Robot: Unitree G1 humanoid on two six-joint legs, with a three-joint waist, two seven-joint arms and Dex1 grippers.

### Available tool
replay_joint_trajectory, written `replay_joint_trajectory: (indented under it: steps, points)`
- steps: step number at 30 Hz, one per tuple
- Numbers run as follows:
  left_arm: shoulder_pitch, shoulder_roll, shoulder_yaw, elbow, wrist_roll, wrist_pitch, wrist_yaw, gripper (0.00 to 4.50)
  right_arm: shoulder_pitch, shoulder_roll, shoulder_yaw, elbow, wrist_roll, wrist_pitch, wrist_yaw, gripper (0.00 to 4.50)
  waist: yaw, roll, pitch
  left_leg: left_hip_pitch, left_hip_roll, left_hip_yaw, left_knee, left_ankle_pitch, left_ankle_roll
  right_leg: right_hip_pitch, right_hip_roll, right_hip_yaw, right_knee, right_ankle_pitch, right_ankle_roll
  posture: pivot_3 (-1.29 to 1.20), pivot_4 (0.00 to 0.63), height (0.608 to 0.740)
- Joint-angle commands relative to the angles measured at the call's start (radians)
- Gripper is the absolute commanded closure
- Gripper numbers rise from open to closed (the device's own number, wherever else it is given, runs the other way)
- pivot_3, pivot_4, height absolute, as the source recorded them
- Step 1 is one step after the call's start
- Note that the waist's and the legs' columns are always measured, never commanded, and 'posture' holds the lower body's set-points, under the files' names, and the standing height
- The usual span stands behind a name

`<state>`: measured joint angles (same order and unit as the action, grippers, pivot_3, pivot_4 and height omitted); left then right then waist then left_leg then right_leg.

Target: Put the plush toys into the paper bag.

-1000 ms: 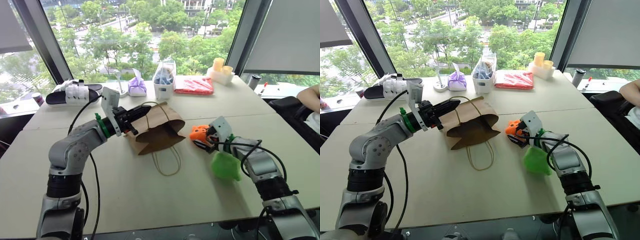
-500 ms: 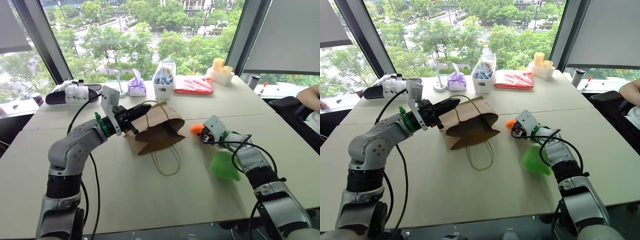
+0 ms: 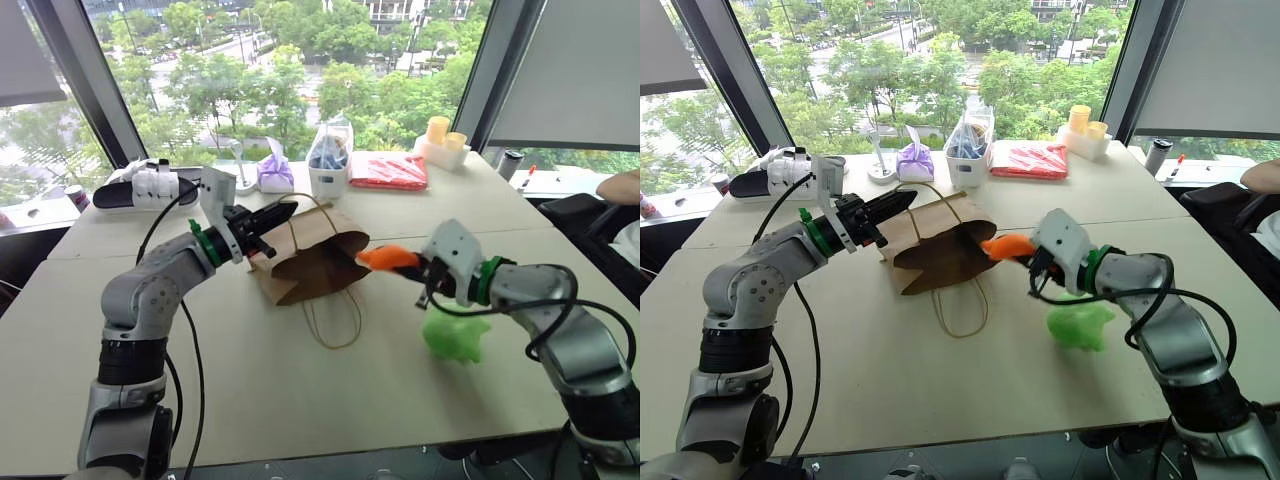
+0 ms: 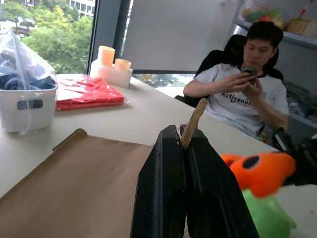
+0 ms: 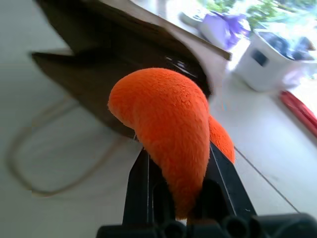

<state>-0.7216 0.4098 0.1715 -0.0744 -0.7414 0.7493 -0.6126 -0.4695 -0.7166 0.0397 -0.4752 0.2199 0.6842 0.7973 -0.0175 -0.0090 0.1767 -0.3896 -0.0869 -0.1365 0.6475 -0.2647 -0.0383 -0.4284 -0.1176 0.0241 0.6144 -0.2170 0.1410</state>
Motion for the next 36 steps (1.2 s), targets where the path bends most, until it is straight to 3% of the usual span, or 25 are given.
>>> replay_joint_trajectory:
  steps: [1,10,20,25,29,36]
  points:
    - [-0.028,0.004,0.007,-0.011,-0.007,-0.014,-0.015,4.5,-0.042,0.064,0.041,-0.072,0.039,0.072,-0.047,4.48,0.001,0.0,0.0,0.0,0.0,0.0,0.0,0.0,0.0,0.0,0.0,0.0,0.0,0.0,0.0,0.0,0.15,0.74]
    - [-0.027,-0.006,0.009,-0.064,-0.054,0.032,-0.005,4.5,-0.178,0.225,0.212,0.252,-0.104,-0.121,-0.122,4.48,0.005,0.0,0.0,0.0,-0.001,0.0,0.001,0.002,-0.004,0.0,0.0,0.0,0.0,0.0,0.0,0.0,0.15,0.74]
    - [-0.021,-0.02,0.019,-0.085,-0.083,0.049,0.035,4.5,-0.413,0.499,0.25,0.962,-0.252,-0.504,-0.285,4.48,-0.005,0.0,0.0,0.0,0.0,0.0,-0.001,0.004,-0.006,-0.002,0.0,0.0,0.002,0.0,0.0,0.0,0.15,0.74]
    - [-0.021,-0.022,0.023,-0.081,-0.09,0.048,0.05,4.5,-0.454,0.544,0.24,1.074,-0.287,-0.591,-0.317,2.23,-0.002,0.0,0.0,-0.001,-0.001,-0.001,-0.001,0.004,-0.007,-0.003,0.0,0.0,0.002,0.0,0.0,0.0,0.15,0.74]
    - [-0.018,-0.021,0.023,-0.075,-0.089,0.044,0.05,4.5,-0.419,0.509,0.221,0.984,-0.286,-0.575,-0.29,0.24,-0.004,0.0,0.0,-0.001,-0.001,-0.001,-0.001,0.004,-0.007,-0.003,0.0,0.0,0.002,0.0,0.0,0.0,0.15,0.74]
    - [-0.017,-0.027,0.014,-0.059,-0.081,0.033,0.043,4.5,-0.263,0.342,0.124,0.489,-0.193,-0.3,-0.173,0.24,0.001,0.0,0.0,-0.002,-0.001,-0.001,-0.001,0.004,-0.006,-0.003,0.0,0.0,0.002,0.0,0.0,0.0,0.15,0.74]
